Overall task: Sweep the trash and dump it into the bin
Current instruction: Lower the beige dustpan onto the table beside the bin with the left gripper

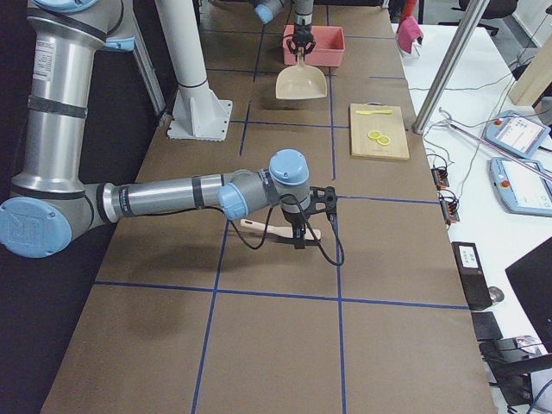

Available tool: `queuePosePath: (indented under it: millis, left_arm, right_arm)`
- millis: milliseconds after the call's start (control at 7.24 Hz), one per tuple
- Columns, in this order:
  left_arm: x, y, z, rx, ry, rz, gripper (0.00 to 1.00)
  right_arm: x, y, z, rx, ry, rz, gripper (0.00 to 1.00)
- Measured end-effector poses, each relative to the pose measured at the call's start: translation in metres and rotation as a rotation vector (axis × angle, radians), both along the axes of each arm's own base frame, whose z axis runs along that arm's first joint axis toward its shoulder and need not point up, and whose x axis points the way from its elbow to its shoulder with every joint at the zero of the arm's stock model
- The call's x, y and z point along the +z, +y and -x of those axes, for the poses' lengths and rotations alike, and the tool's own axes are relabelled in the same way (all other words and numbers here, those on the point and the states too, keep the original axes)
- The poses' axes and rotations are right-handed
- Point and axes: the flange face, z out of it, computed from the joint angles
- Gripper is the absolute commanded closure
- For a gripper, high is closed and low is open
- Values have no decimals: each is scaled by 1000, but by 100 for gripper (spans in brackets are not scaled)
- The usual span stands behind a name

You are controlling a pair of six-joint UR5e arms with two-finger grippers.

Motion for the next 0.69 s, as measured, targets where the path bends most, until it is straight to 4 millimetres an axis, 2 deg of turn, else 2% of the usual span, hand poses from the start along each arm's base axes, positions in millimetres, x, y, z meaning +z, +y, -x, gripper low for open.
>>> queuePosePath:
  millis: [276,690]
  left_arm:
    - [5,5,-29,17,-36,-18,98]
    - [7,-3,-49,21,-56,-12,98]
  right_arm:
    - [6,3,-6,-34,11,1,0]
    - [7,3,-6,-38,11,-5,0]
